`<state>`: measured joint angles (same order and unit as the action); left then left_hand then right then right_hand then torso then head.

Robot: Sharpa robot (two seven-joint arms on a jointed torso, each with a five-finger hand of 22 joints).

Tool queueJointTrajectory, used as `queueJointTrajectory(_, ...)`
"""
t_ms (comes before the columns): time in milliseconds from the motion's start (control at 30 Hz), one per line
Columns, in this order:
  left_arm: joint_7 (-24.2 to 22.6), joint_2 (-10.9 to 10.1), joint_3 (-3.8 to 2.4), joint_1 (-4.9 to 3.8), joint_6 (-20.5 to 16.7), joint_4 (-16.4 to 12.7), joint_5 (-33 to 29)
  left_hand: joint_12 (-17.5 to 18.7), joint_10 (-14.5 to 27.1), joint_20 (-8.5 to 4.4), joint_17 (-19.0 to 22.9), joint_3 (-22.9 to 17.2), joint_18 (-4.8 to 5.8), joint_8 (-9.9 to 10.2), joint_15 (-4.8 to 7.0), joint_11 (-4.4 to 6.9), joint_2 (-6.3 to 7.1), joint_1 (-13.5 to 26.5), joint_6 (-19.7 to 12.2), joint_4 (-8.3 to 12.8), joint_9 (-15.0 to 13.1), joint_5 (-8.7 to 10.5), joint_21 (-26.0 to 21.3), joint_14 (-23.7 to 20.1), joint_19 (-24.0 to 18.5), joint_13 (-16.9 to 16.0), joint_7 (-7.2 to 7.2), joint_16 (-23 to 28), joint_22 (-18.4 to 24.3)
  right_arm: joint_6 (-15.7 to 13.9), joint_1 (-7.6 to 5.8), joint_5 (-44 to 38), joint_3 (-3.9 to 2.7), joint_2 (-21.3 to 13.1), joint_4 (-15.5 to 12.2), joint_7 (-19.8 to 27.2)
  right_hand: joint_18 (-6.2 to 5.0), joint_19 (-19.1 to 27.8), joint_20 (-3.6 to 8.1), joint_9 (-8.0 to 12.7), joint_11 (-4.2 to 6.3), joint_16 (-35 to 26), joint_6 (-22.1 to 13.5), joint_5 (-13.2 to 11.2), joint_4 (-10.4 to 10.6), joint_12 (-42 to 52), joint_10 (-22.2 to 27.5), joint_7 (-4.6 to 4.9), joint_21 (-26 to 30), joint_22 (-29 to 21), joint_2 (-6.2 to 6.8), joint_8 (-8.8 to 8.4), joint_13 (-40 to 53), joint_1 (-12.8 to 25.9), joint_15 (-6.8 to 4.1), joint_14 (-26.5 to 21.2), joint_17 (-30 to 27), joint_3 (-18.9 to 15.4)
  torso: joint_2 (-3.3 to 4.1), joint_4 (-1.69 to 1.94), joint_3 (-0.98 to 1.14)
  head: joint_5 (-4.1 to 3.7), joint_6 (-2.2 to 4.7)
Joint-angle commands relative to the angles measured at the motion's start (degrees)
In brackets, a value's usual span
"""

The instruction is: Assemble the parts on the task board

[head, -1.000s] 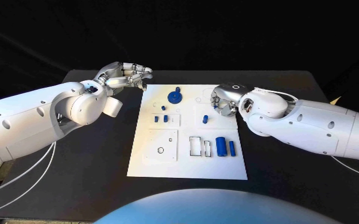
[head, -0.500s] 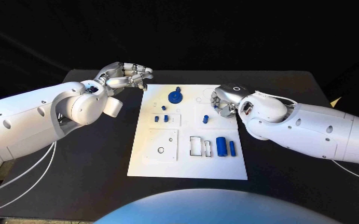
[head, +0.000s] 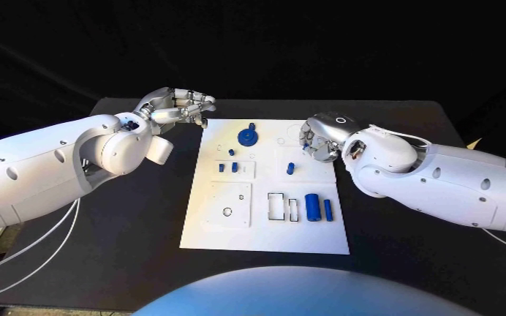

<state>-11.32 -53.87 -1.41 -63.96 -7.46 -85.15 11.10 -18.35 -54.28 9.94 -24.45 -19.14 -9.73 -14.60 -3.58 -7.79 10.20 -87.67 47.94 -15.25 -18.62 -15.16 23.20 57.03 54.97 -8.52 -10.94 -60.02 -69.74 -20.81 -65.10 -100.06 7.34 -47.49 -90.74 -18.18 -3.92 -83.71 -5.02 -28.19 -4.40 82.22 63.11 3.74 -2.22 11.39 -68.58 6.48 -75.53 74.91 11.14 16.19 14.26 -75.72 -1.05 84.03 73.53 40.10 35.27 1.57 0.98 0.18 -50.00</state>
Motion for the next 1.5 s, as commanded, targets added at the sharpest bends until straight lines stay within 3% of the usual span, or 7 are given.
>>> queueJointTrajectory(33, -0.03, 0.18, -0.05, -0.04, 0.97, 0.03, -0.19, -0.11, 0.39, -0.20, 0.10, -0.30, -0.60, -0.25, -0.14, -0.12, 0.35, 0.27, -0.36, -0.01, 0.06, 0.24, -0.23, 0.34, 0.11, 0.05, -0.17, 0.36, 0.07, -1.01, -0.38, -0.34, -0.12, -0.76, -2.04, -0.79, 0.93, -0.34, 0.24, -0.06, 1.60, -0.09, -0.01, 0.39, -0.28, -0.33, -1.41, 0.11, -0.20, 11.20, -0.49, 0.05, -0.04, 0.12, -0.34, 2.42, -0.01, 0.02, 0.01, -0.06, 0.04, 0.21, 0.00)
queueJointTrajectory(267, 0.10, 0.36, -0.05, -0.03, 1.17, 0.16, -0.19, 0.00, 0.69, -0.17, 0.14, -0.49, -0.58, -0.30, -0.19, -0.19, 0.46, 0.42, -0.45, 0.09, 0.10, 0.19, -0.29, 0.30, 0.10, 0.14, -0.22, 0.43, 0.14, -2.16, -0.76, 0.63, -0.35, -1.30, -7.48, -0.54, 0.98, -0.42, 0.26, -0.14, 1.56, -0.09, -0.14, 0.47, -0.37, -0.56, -1.30, 0.12, -0.42, 11.26, -0.48, 0.02, -0.04, 0.23, -0.32, 2.44, 0.00, 0.12, 0.08, 0.01, 0.08, 1.19, 0.00)
queueJointTrajectory(533, 0.13, 0.83, -0.04, -0.02, 1.40, 0.33, -0.20, 0.06, 0.86, -0.15, 0.17, -0.59, -0.57, -0.32, -0.22, -0.23, 0.53, 0.49, -0.52, 0.16, 0.13, 0.17, -0.33, 0.28, 0.10, 0.19, -0.25, 0.46, 0.18, -2.24, 0.38, 1.91, -0.29, 1.91, -10.69, 0.49, 0.97, -0.39, 0.26, -0.22, 1.48, -0.14, -0.38, 0.66, -0.48, -0.88, -1.16, 0.19, -0.36, 11.23, -0.53, -0.07, -0.04, 0.37, -0.28, 2.44, -0.09, 0.29, 0.02, 0.11, -0.04, 3.33, 0.00)
queueJointTrajectory(800, -0.01, 1.26, -0.04, -0.02, 1.17, 0.11, -0.41, 0.08, 0.95, -0.14, 0.18, -0.66, -0.57, -0.33, -0.24, -0.26, 0.57, 0.55, -0.58, 0.21, 0.15, 0.15, -0.35, 0.27, 0.10, 0.22, -0.28, 0.48, 0.20, -1.74, 3.08, 2.23, 0.14, 5.96, -10.11, 1.60, 0.94, -0.33, 0.25, -0.26, 1.43, -0.21, -0.50, 0.77, -0.53, -1.03, -1.10, 0.22, -0.21, 11.19, -0.56, -0.12, -0.04, 0.46, -0.25, 2.41, -0.24, 0.35, 0.07, 0.18, -0.24, 5.20, 0.00)
queueJointTrajectory(933, -0.08, 1.43, -0.03, -0.02, 0.83, -0.07, -0.54, 0.09, 0.98, -0.13, 0.19, -0.68, -0.56, -0.33, -0.25, -0.26, 0.58, 0.59, -0.59, 0.21, 0.15, 0.15, -0.36, 0.27, 0.10, 0.23, -0.29, 0.49, 0.21, -1.54, 4.33, 2.31, 0.37, 7.37, -9.35, 1.99, 0.93, -0.30, 0.24, -0.28, 1.41, -0.23, -0.57, 0.82, -0.56, -1.11, -1.07, 0.24, -0.16, 11.17, -0.58, -0.14, -0.04, 0.49, -0.23, 2.41, -0.27, 0.39, 0.09, 0.11, -0.20, 6.14, 0.00)
queueJointTrajectory(1167, -0.10, 1.82, -0.03, -0.04, 0.61, -0.47, -0.68, 0.09, 1.04, -0.12, 0.20, -0.70, -0.56, -0.35, -0.27, -0.28, 0.62, 0.67, -0.61, 0.22, 0.16, 0.17, -0.38, 0.26, 0.10, 0.25, -0.31, 0.51, 0.23, -1.32, 6.24, 2.37, 0.69, 9.59, -7.32, 2.56, 0.95, -0.33, 0.22, -0.33, 1.35, -0.24, -0.76, 0.99, -0.66, -1.32, -0.98, 0.29, -0.24, 11.19, -0.61, -0.21, -0.02, 0.57, -0.18, 2.41, -0.30, 0.47, 0.09, 0.15, -0.17, 7.11, 0.00)
queueJointTrajectory(1500, -0.01, 1.99, -0.03, -0.05, 0.66, -0.70, -0.71, 0.09, 1.06, -0.12, 0.21, -0.72, -0.56, -0.36, -0.28, -0.29, 0.63, 0.71, -0.62, 0.23, 0.17, 0.18, -0.39, 0.25, 0.10, 0.26, -0.32, 0.52, 0.25, -1.32, 7.65, 2.35, 0.79, 11.33, -5.92, 3.04, 0.95, -0.34, 0.21, -0.35, 1.33, -0.23, -0.84, 1.07, -0.72, -1.41, -0.95, 0.32, -0.28, 11.20, -0.62, -0.25, -0.02, 0.59, -0.16, 2.42, -0.26, 0.51, 0.10, 0.14, -0.08, 8.15, 0.00)
